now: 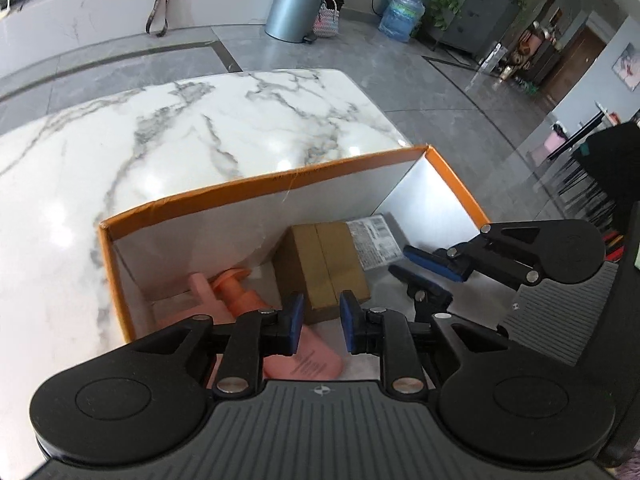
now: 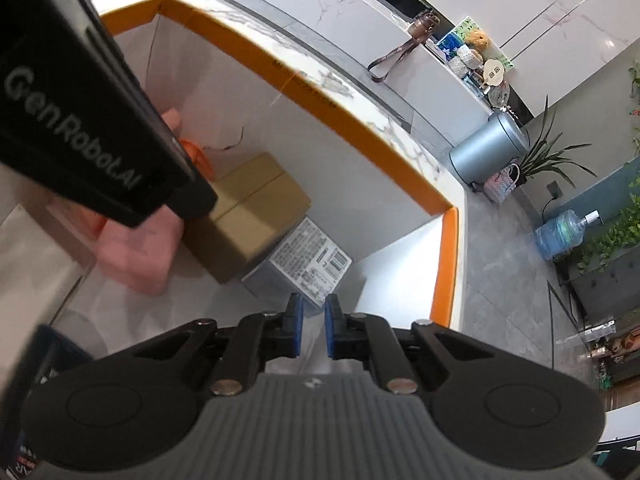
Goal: Organize rigid objects
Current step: 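Open both tools to release the brown box and cube box inside, then withdraw both tools from the box toward the plaid case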
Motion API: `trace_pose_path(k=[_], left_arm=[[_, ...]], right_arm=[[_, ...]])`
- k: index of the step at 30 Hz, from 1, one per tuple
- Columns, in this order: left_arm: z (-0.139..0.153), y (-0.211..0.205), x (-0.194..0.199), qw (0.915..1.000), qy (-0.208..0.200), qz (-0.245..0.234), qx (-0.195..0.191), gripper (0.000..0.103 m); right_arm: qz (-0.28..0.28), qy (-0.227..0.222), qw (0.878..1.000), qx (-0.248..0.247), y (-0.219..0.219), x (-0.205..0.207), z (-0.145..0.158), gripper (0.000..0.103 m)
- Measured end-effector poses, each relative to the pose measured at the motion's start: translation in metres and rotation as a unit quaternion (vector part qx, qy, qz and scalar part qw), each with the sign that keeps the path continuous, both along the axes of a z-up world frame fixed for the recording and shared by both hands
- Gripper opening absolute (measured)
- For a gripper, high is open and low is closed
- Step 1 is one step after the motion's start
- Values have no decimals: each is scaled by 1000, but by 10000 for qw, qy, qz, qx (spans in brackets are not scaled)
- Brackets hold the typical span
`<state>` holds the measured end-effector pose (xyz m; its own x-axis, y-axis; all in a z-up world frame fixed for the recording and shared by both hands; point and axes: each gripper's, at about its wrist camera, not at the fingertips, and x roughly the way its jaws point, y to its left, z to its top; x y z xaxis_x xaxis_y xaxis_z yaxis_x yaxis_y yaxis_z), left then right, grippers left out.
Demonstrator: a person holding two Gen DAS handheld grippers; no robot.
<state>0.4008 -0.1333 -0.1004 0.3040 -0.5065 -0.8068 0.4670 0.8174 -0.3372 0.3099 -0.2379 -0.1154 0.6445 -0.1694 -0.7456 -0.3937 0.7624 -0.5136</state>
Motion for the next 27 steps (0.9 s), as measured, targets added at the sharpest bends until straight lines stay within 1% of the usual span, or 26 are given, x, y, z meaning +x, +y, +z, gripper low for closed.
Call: trace_pose_path(k=[2, 5, 6, 10, 12, 14, 17, 20, 23, 25, 27], left_arm=[[-2, 0, 4, 9999, 92, 6, -59, 26], [-5, -5, 6, 9997, 215, -22, -109, 26], [-7, -7, 6, 9997, 234, -31, -110, 26], [-14, -12, 8, 9992, 327, -52, -207, 26], [-15, -16, 10, 9990, 334, -97, -290, 25], [-17, -20, 12, 9988, 325, -174, -329, 25], [-15, -24, 13, 9989, 269, -259, -275, 25], [-15, -21, 11, 9991, 293, -216, -221, 25], [-3, -11, 4, 9993, 183, -104, -310, 25], [11, 3, -5, 9991, -93, 55, -409, 25], [26, 21, -16, 9974, -363, 413, -463, 25]], right_arm=[[-8, -120, 9999, -37, 6, 0, 1, 5], [-25, -202, 9997, 102, 4, 8, 5, 8], [-37, -221, 9996, 186, -1, 17, 8, 8], [-72, -348, 9987, 376, -4, -3, 20, 8], [-125, -369, 9981, 481, -11, 5, 21, 9], [-229, -353, 9975, 576, -16, 2, 22, 9], [-329, -328, 9967, 672, -18, -3, 19, 9], [-279, -311, 9965, 727, -17, -4, 18, 9], [-268, -334, 9957, 817, -16, -3, 19, 9], [-313, -305, 9939, 1012, -14, -3, 23, 9], [-330, -219, 9906, 1307, -14, -1, 28, 10]])
